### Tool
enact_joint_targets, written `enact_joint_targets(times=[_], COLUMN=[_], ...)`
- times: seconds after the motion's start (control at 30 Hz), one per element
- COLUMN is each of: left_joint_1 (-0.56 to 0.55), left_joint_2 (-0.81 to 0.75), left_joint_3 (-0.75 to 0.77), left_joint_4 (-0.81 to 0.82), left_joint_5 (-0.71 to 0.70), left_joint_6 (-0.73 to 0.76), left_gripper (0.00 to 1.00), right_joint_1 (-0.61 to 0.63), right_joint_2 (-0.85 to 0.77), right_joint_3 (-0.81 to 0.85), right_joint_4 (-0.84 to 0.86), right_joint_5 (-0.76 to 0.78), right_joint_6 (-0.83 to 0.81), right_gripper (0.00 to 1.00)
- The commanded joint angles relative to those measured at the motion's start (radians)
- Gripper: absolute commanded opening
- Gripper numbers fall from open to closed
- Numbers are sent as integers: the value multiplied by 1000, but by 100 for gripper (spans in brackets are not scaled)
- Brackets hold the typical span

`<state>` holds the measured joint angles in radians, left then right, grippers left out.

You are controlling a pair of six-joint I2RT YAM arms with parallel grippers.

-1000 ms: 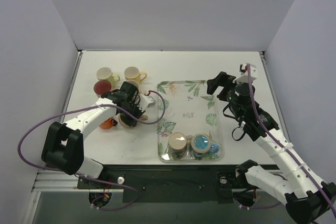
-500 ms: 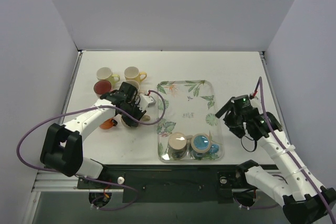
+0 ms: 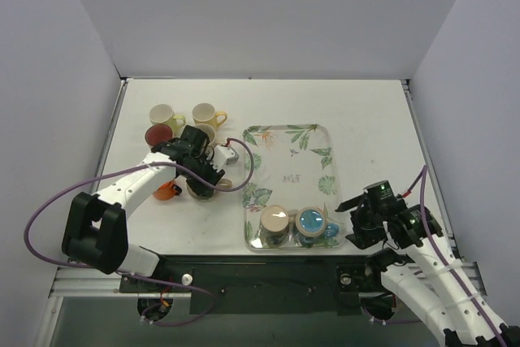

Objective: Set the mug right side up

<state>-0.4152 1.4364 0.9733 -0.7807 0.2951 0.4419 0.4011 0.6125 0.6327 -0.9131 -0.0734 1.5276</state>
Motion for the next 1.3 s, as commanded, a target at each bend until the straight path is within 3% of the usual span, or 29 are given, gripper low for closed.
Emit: enact_joint_targets(times=[0.0,0.13,0.23,0.27,0.47,0.8,0.9,1.03,1.13,1.27], left_joint_1=[9,9,10,10,18,18,19,19,18,19], left_joint_2=[-22,-24,-30,-34,-42,-37,-39,-30,-25,-22], left_joint_3=[71,94,126,145,223,235,240,252,269,309], left_joint_4=[-22,-58,-98,-127,-204,-195,-203,-198,-195,-200], left_joint_5=[47,61,81,84,118,125,125,130,133,131], left_joint_6=[26,31,32,34,46,40,43,43,43,44], left_gripper=[38,57,60,70,70,71,71,70,71,71], right_joint_1=[22,71,110,120,124,119,116,96,76,70], right_joint_2=[69,119,174,202,176,193,196,208,234,294], right_joint_3=[19,32,48,61,-50,-149,-150,-137,-84,80], right_joint_4=[-98,-124,-49,-43,75,249,253,250,249,244], right_joint_5=[-46,-45,-37,-31,-20,-3,1,17,46,167], right_joint_6=[33,57,86,82,182,252,243,206,140,-74], right_gripper=[72,74,73,71,54,36,23,2,0,0])
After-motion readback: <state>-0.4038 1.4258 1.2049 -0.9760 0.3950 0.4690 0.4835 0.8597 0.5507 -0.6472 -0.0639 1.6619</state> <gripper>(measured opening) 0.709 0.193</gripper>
